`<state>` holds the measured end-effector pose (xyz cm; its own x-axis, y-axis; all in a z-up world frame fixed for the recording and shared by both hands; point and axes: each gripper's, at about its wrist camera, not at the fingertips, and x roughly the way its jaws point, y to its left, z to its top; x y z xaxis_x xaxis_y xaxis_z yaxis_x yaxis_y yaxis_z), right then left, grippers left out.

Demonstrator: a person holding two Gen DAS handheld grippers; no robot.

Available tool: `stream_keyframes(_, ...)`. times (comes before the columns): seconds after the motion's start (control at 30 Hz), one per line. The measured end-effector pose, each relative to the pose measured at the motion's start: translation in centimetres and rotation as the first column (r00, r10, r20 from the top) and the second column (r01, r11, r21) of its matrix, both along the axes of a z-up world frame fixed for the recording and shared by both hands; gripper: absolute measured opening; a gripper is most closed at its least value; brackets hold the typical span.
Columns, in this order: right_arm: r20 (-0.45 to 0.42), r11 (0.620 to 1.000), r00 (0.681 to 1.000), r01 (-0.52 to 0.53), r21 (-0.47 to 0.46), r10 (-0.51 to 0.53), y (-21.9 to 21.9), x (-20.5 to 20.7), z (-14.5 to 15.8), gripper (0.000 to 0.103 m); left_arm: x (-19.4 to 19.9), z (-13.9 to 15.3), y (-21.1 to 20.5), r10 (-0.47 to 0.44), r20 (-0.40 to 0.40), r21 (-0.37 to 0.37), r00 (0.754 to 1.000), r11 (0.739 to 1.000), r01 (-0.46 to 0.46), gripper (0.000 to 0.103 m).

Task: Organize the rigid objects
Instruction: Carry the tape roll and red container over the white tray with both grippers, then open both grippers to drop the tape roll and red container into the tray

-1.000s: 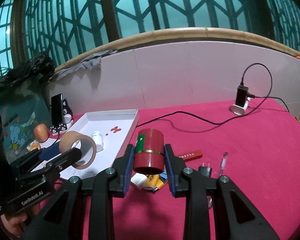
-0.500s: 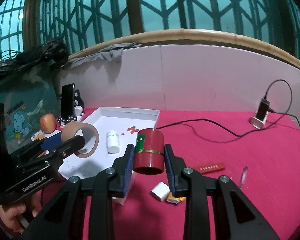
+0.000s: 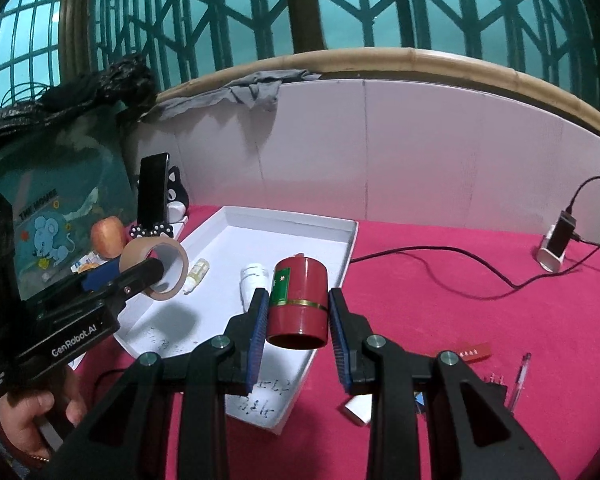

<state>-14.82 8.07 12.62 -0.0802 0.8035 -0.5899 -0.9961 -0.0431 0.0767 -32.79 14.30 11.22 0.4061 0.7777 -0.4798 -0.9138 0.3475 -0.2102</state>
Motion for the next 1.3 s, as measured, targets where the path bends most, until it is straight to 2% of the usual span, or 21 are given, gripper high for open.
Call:
stream_keyframes(0.13,0.002,1.000,1.000,-0.018,-0.025,0.018,1.3,-0.6,-0.5,0.029,-0.4,-0.1,1.0,0.008,-0.012,-0.008,1.000,1.000,-0.008,0.048)
stream_keyframes(0.37,-0.017,0.995,1.000,-0.018,-0.099,0.016,4.9,-1.3,-1.8,0.029,-2.4,0.5,6.1,0.039,0.029,-0.074,0.999,0.997,-0.037,0.048)
stream_keyframes(0.67,0.021,0.982,1.000,0.013,-0.188,-0.010,9.8,-2.5,-4.8,0.029,1.3,-1.7,11.1,0.013,-0.103,-0.154,0.995,0.988,-0.029,0.048)
stream_keyframes(0.97,0.060,0.975,0.998,0.046,-0.216,-0.034,13.3,-3.3,-6.4,0.029,3.7,-2.5,14.0,0.043,-0.209,-0.141,0.977,0.987,-0.074,0.048)
stream_keyframes(1.17,0.051,0.974,0.998,0.055,-0.220,-0.045,13.8,-3.1,-6.7,0.030,4.0,-2.7,15.0,0.047,-0.210,-0.164,0.977,0.983,-0.082,0.048)
stream_keyframes(1.3,0.038,0.977,0.998,0.054,-0.208,-0.047,13.6,-3.1,-6.6,0.030,3.7,-3.0,15.1,0.081,-0.203,-0.160,0.976,0.980,-0.115,0.050)
